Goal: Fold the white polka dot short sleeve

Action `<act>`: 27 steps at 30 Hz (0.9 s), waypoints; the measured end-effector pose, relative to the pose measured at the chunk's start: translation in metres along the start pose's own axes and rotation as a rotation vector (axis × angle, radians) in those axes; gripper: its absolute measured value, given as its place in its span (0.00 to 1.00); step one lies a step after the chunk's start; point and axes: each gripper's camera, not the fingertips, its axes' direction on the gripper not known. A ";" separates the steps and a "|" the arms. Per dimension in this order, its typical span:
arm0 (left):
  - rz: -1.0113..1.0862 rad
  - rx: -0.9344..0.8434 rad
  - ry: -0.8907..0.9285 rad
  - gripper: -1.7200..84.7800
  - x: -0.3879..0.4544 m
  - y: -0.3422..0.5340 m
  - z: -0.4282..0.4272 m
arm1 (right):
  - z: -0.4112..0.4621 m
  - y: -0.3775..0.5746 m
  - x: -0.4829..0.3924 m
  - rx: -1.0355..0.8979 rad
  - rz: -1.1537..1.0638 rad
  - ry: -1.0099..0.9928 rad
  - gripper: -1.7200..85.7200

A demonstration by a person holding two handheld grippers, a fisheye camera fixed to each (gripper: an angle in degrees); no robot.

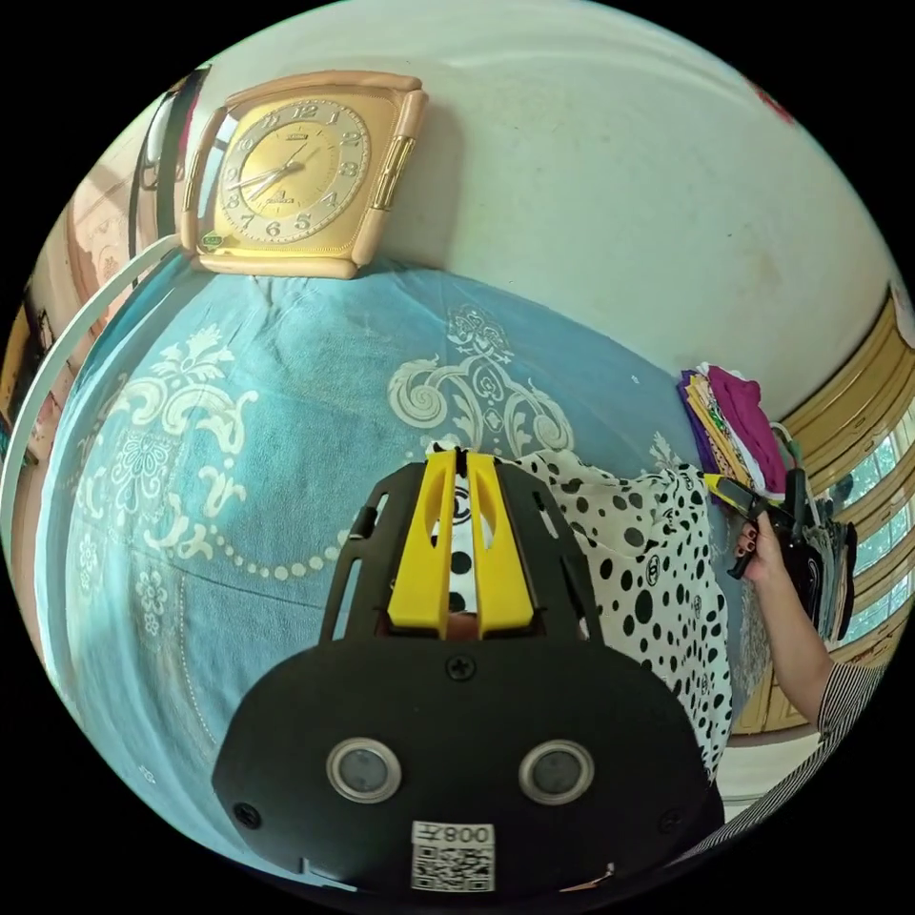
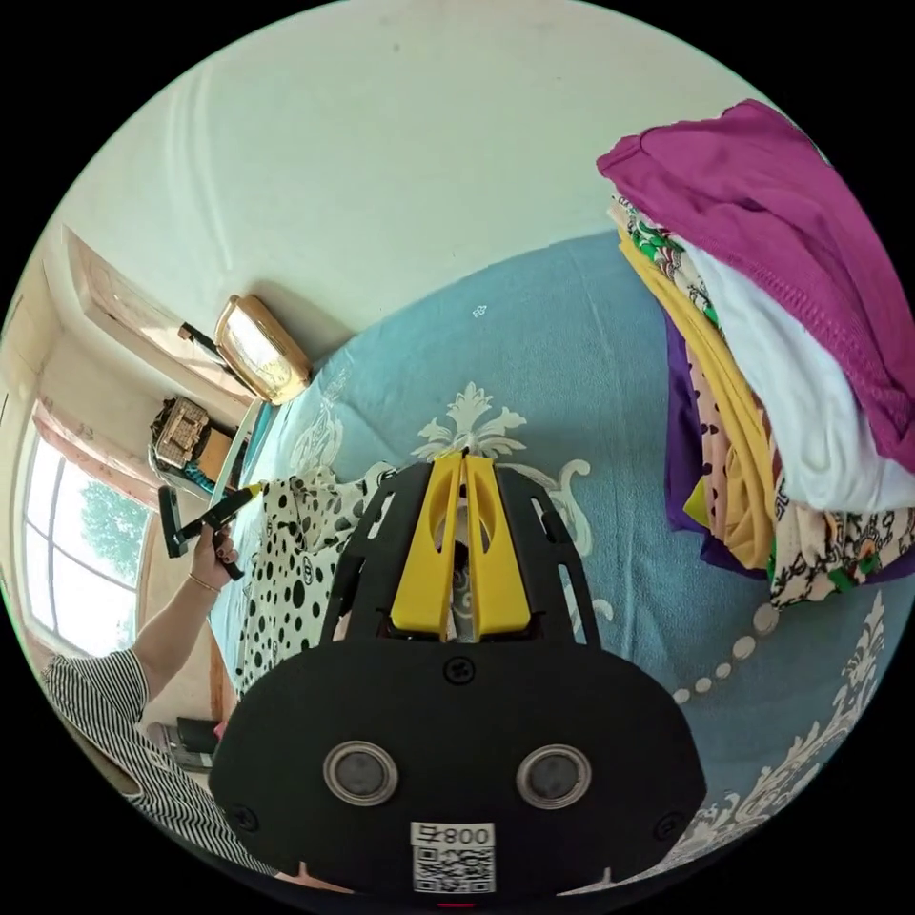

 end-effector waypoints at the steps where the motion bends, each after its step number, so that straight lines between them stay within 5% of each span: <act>1: -0.001 0.017 -0.006 0.07 -0.001 0.002 -0.002 | -0.003 0.001 -0.001 0.016 -0.011 0.013 0.03; 11: -0.046 0.008 0.107 0.13 -0.032 0.058 -0.022 | -0.006 0.074 -0.016 -0.160 -0.138 -0.014 0.08; 17: 0.025 -0.223 0.053 0.10 -0.019 0.083 0.018 | 0.020 0.089 -0.021 -0.236 -0.171 0.078 0.08; 27: -0.023 -0.151 -0.113 0.06 -0.023 0.084 0.026 | 0.029 0.089 -0.006 -0.188 -0.077 0.079 0.03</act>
